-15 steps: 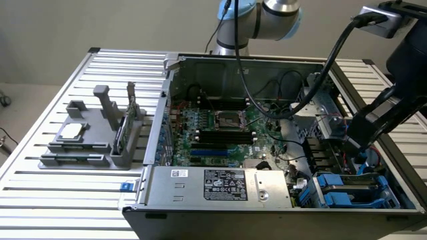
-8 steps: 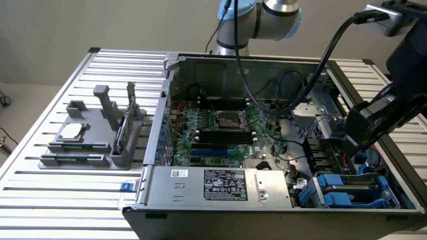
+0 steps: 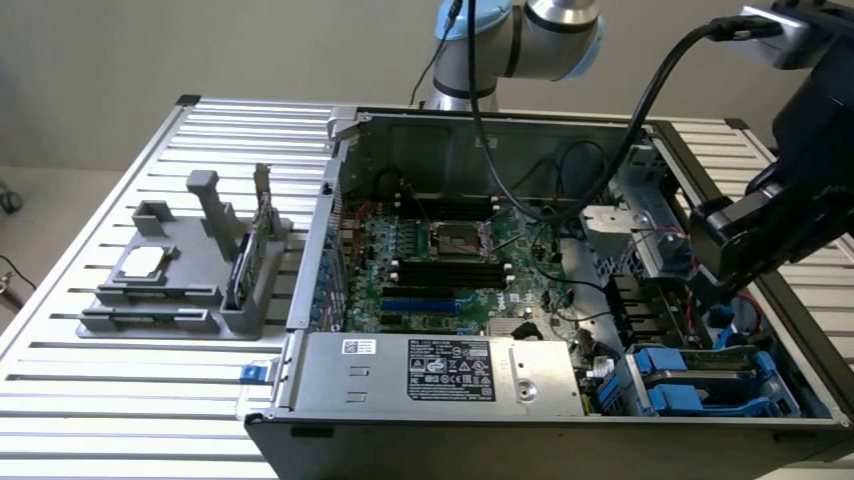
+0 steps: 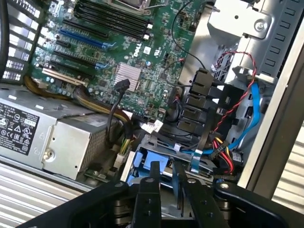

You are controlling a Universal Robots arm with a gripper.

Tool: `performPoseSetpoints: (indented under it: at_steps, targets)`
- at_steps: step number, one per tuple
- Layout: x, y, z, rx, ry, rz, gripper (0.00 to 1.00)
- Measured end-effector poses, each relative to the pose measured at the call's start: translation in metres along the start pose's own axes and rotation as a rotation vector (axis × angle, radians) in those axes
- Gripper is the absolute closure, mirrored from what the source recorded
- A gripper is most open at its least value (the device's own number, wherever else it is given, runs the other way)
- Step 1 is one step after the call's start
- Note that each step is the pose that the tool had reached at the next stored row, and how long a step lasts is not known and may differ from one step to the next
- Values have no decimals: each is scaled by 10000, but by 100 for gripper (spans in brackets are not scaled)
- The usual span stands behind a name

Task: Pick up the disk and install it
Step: 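Insert the first disk wire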

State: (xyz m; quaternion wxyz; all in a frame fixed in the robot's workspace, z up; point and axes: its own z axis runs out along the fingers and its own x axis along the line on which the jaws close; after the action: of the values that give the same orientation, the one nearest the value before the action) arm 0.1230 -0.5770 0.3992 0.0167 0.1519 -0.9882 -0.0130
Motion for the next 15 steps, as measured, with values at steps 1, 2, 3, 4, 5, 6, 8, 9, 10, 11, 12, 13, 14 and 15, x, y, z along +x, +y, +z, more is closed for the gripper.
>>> performPoseSetpoints:
  at_steps: [1, 2, 3, 4, 5, 6, 8, 9, 10, 11, 12, 13, 14, 15]
  targets:
    - [0, 0, 0, -7, -5, 149, 73]
    - [0, 0, 0, -13, -11, 297, 80]
    - [0, 0, 0, -20, -16, 446, 80]
    - [0, 0, 0, -27, -21, 594, 80]
    - [0, 0, 0, -34, -27, 743, 80]
    - [0, 0, 0, -42, -33, 901, 80]
    - [0, 0, 0, -56, -44, 1202, 80]
    - [0, 0, 0, -63, -49, 1351, 80]
    - [0, 0, 0, -70, -55, 1500, 80]
    - [0, 0, 0, -78, -60, 1648, 80]
    - [0, 0, 0, -85, -66, 1796, 80]
    - [0, 0, 0, -93, -71, 1944, 80]
    - [0, 0, 0, -100, -77, 2092, 80]
    - [0, 0, 0, -109, -83, 2254, 80]
